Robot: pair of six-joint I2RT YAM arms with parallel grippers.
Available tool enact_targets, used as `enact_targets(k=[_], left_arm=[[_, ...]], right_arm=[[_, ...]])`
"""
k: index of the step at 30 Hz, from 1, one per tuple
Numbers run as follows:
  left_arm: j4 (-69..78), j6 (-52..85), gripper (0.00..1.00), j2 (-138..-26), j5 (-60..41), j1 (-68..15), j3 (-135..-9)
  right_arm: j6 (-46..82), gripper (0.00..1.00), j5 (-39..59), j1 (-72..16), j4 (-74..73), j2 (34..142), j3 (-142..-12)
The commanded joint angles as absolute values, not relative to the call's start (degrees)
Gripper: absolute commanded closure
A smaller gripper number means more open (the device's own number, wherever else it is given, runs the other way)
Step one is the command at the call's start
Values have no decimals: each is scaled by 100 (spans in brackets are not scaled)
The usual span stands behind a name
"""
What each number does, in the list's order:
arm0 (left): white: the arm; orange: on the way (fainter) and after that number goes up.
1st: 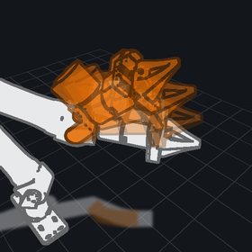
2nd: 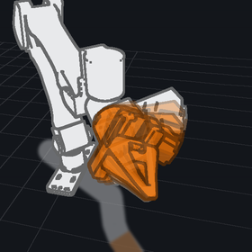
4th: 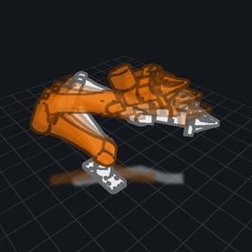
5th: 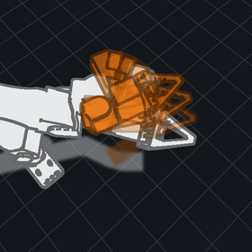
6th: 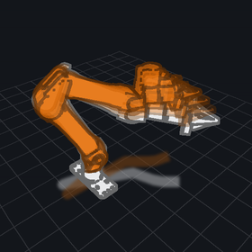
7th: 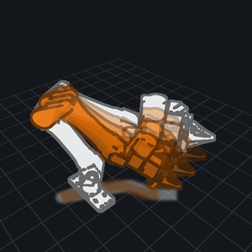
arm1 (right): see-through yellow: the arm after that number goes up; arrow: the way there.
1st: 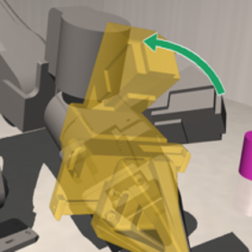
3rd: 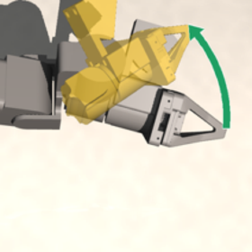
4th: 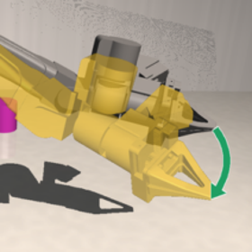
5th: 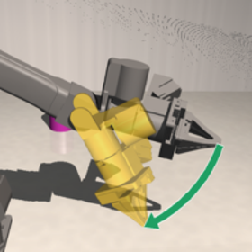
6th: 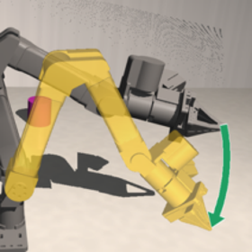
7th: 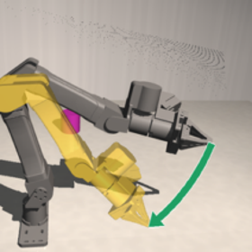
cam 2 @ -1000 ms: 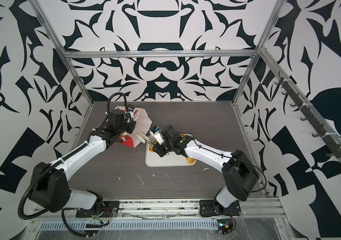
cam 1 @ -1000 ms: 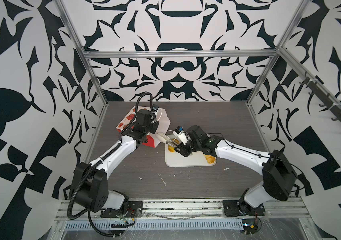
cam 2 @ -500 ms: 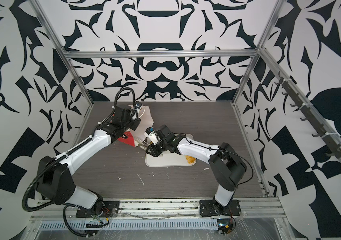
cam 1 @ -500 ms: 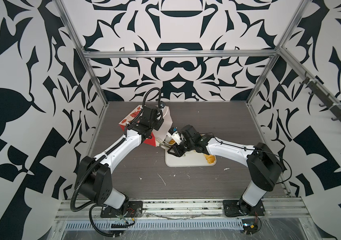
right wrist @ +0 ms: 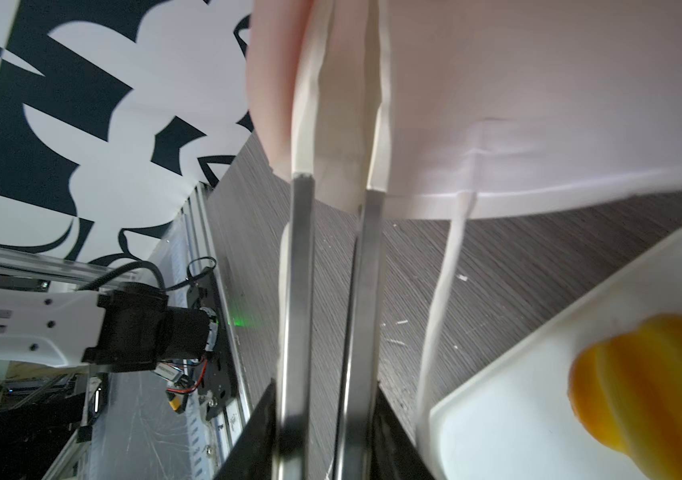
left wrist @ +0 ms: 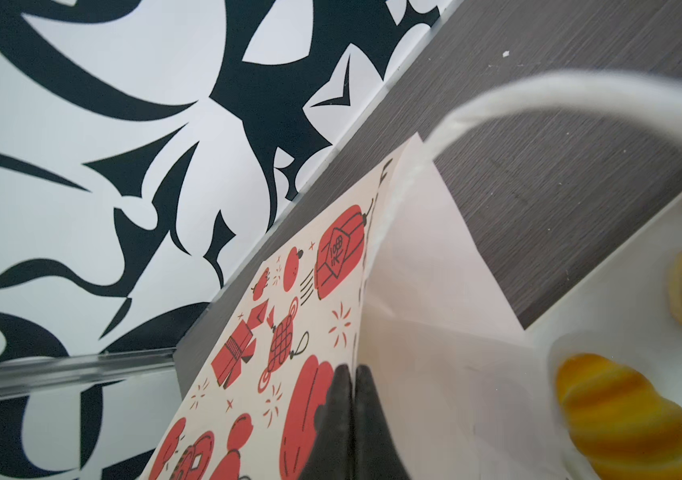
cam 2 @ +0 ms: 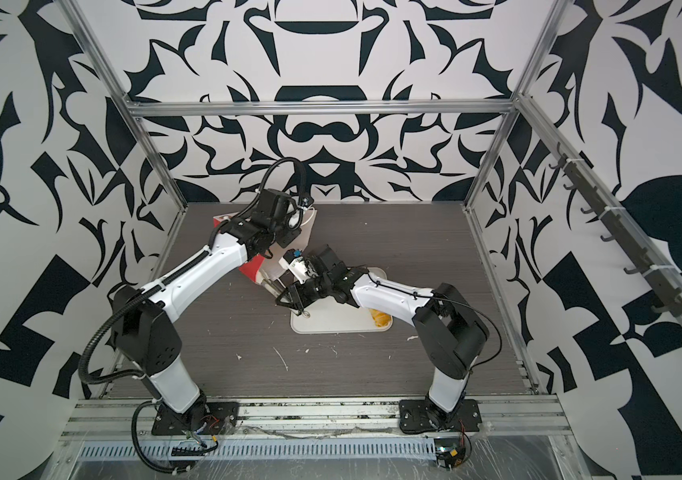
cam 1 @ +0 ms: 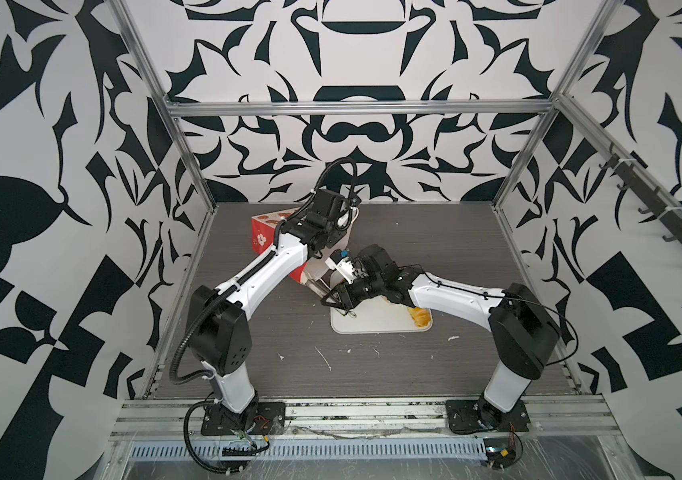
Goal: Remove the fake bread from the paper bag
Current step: 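Insert the tongs into the bag while the left gripper lifts the bag higher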
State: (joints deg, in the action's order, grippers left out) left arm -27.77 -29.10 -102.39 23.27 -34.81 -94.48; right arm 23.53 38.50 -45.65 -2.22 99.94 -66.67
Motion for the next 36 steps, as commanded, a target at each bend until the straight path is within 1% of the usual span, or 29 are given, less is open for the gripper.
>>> enact_targets(k=[1, 4, 9, 14, 20, 27, 31, 36], left_arm=[[-3372, -3449, 100, -10670, 2777, -3701, -10060], [-3427, -3516, 100, -10881, 2956, -3762, -10286], [-2803, -3432, 100, -10563, 2711, -3744, -9752], [-1870, -3071, 100, -9787, 2357, -3567, -8645], [-938, -2837, 100, -8737, 2106, -3444, -7083], [-121, -2492, 100, -7521, 1866, -3314, -5731], [119, -2402, 100, -7030, 1831, -3296, -5244], [250, -2357, 100, -6916, 1779, -3288, -4974]], right_arm=[[2699, 65, 4555, -4599, -1160, 9973, -6688], [2547, 65, 4392, -4587, -956, 9984, -6698], [2097, 66, 3855, -4578, -262, 9982, -6808], [1698, 66, 3294, -4580, 396, 10000, -6917], [1609, 66, 3109, -4635, 580, 10143, -6825], [1485, 67, 2399, -4755, 948, 10271, -6812], [1345, 68, 1866, -4776, 1048, 10151, -6723], [666, 69, 696, -4957, 1608, 10044, -6964]])
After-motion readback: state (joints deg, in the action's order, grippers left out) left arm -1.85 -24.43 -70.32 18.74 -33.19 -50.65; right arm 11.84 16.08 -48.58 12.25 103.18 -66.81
